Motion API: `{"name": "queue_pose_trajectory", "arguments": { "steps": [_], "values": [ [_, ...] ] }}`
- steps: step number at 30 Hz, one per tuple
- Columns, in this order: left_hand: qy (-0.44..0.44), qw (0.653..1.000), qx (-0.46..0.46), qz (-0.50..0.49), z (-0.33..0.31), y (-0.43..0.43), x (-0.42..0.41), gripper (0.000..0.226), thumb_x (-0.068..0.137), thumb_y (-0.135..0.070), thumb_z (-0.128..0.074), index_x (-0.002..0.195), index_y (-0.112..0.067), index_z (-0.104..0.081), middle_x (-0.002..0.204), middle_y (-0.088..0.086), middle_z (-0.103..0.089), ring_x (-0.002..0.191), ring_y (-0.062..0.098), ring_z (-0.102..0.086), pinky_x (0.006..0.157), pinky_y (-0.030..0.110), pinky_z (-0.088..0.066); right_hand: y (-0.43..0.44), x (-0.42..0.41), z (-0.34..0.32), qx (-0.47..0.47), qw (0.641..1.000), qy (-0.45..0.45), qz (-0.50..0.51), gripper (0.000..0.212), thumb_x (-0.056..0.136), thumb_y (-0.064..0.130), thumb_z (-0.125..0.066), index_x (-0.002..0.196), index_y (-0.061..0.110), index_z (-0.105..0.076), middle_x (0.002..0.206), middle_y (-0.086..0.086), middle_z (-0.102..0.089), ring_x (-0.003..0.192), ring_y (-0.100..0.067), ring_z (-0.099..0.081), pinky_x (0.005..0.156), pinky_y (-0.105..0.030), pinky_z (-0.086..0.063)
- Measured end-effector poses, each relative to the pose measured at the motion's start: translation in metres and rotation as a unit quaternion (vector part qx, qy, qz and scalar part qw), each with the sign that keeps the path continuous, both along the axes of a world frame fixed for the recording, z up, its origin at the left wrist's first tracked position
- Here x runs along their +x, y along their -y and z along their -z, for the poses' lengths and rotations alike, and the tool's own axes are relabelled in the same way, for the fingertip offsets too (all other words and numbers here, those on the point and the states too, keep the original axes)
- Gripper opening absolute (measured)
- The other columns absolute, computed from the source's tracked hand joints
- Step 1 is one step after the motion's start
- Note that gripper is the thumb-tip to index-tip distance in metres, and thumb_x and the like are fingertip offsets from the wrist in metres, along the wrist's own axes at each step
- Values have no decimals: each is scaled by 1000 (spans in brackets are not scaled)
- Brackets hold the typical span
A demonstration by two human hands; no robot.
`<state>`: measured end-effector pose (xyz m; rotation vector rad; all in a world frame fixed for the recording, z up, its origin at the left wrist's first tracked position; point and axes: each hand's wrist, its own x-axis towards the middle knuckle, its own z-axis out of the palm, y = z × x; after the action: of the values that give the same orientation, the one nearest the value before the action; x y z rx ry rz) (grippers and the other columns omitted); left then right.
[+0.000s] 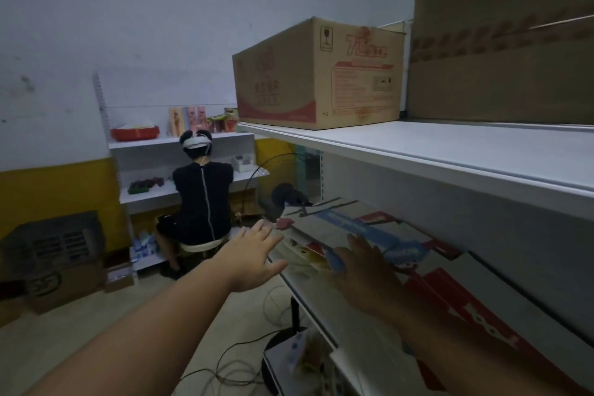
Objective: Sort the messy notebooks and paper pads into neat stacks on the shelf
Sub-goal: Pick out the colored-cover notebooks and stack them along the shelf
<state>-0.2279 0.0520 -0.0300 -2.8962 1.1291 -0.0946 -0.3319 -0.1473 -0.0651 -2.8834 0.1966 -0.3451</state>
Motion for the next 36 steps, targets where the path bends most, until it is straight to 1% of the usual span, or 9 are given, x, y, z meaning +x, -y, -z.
{"name": "queue_pose_trajectory", "arguments": {
  "steps": [6, 9, 15, 17, 20, 24, 30, 34, 36],
  "values": [
    [-69, 990, -83, 92, 10, 29, 87, 64, 95, -51, -40, 150, -27, -19, 159, -1, -16, 147, 18, -10, 118, 35, -15, 8, 56, -6, 85, 991, 15, 104, 50, 87, 49, -50, 128, 19, -52, 123, -1, -57, 110, -20, -55, 89, -33, -48],
    [-100, 972, -148, 153, 20, 34, 122, 59, 94, -43, -47, 147, -26, -29, 152, -2, -32, 139, 14, -30, 111, 27, -29, 4, 66, -3, 38, 989, 11, 141, 34, 87, 48, -52, 69, 20, -52, 77, 4, -50, 71, -17, -51, 52, -20, -35],
    [-240, 904, -324, 145, 23, 51, 181, 19, 93, -17, -50, 100, -25, -65, 101, 2, -69, 93, 19, -64, 73, 29, -49, -5, 70, -2, 59, 973, 50, 220, 91, 85, 72, -6, 95, 5, -66, 86, -13, -67, 75, -21, -61, 70, -39, -49],
    [-335, 836, -422, 103, 16, 60, 189, 21, 93, -6, -48, 88, -14, -67, 79, 7, -69, 77, 29, -67, 60, 31, -50, -8, 68, 1, 59, 957, 103, 267, 97, 81, 77, -2, 91, 4, -67, 78, -12, -67, 66, -17, -57, 61, -32, -44],
    [-539, 689, -481, 51, 6, 68, 173, 18, 96, -11, -49, 103, -3, -64, 76, 10, -69, 66, 28, -66, 50, 29, -48, -20, 71, -12, 41, 936, 143, 319, 52, 99, 45, -25, 93, 11, -64, 78, -7, -64, 68, -17, -55, 61, -29, -41],
    [-719, 572, -367, 142, 4, 82, 138, 22, 98, -29, -47, 114, -19, -56, 103, 9, -70, 94, 25, -68, 77, 41, -56, -54, 100, -38, 77, 946, 91, 303, 28, 100, 36, -34, 104, 33, -62, 94, 3, -65, 89, -19, -61, 72, -26, -44],
    [-635, 611, -470, 50, 12, 92, 155, 19, 95, -4, -45, 105, -12, -59, 99, 19, -69, 86, 34, -65, 66, 42, -54, -52, 106, -24, 80, 959, 37, 271, 35, 90, 43, -47, 121, 28, -52, 126, 3, -57, 116, -22, -54, 96, -32, -45],
    [-644, 587, -490, -18, -1, 84, 199, 39, 95, -4, -46, 131, -18, -44, 120, 15, -59, 104, 37, -58, 74, 47, -50, -23, 89, -7, 56, 932, -139, 331, 80, 86, 63, -45, 149, 23, -15, 156, -3, -15, 144, -25, -13, 117, -45, -15],
    [-657, 612, -438, -37, -5, 75, 214, 29, 93, -7, -47, 121, -11, -51, 114, 21, -60, 99, 40, -58, 74, 49, -48, -17, 84, -3, 70, 941, -133, 303, 70, 91, 56, -44, 147, 22, -22, 155, -4, -17, 145, -25, -10, 119, -44, -10]
  ]
}}
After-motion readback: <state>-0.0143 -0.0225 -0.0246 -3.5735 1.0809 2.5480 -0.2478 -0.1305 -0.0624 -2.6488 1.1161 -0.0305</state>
